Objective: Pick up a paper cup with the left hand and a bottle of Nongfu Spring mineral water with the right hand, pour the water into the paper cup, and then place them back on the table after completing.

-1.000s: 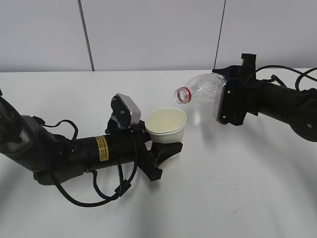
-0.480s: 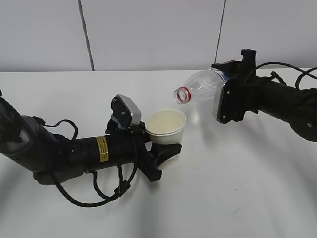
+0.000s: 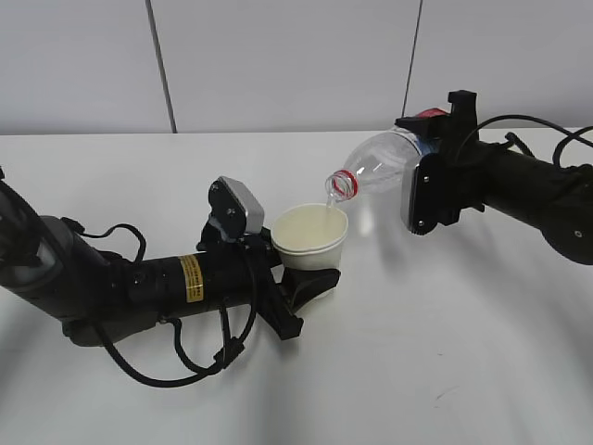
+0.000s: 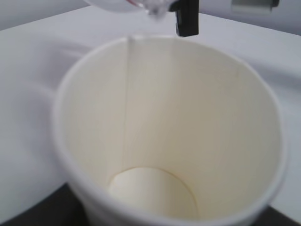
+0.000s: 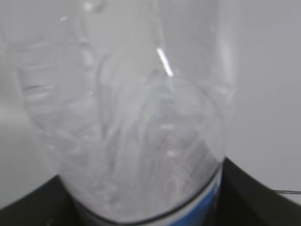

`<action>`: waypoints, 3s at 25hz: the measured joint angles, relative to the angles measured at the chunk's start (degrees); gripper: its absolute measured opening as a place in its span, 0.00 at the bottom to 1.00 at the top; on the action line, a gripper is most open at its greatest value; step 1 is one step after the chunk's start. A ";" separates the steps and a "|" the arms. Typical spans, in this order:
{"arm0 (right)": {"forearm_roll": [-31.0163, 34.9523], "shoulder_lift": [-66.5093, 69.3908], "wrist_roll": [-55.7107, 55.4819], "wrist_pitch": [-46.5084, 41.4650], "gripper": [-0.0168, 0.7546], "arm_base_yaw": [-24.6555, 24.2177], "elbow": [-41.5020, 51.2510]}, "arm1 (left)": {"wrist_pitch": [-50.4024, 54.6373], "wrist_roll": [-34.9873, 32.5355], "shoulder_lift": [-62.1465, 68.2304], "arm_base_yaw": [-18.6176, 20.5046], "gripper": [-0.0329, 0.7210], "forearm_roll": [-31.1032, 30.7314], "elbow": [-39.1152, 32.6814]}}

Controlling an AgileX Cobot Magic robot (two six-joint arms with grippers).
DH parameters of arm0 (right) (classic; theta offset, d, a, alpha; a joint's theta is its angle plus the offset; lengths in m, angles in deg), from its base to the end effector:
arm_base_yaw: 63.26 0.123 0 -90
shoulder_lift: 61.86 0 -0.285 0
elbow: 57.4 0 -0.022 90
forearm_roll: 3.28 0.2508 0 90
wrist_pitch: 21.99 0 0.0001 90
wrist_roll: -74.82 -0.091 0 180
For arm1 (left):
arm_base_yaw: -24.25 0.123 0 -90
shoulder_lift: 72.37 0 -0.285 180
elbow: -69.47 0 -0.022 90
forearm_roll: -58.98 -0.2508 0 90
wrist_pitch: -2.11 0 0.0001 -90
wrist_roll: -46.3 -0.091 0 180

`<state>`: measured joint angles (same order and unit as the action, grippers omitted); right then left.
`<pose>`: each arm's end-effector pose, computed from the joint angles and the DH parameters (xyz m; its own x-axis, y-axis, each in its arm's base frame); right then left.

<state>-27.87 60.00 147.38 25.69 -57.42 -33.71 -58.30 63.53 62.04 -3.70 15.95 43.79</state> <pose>0.3907 0.0681 0.1547 0.3967 -0.9159 -0.0620 -0.1850 -0.0137 -0.9826 0.3062 -0.2235 0.0756 -0.1550 0.2015 -0.9672 0.9040 0.4237 -0.0566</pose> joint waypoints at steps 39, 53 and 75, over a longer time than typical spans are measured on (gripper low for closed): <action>0.59 0.00 3.35 1.27 0.58 0.00 0.00 | 0.24 0.00 0.00 0.00 0.55 -1.11 0.00; 0.68 -0.09 3.95 2.84 0.58 0.00 0.00 | 0.70 0.00 0.00 0.00 0.55 -1.21 0.00; 0.68 -0.09 3.68 3.01 0.58 0.00 0.00 | 1.38 0.00 0.00 0.00 0.55 -1.27 0.00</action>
<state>-27.19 59.90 151.05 28.70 -57.42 -33.71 -56.92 63.53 62.04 -3.70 14.69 43.79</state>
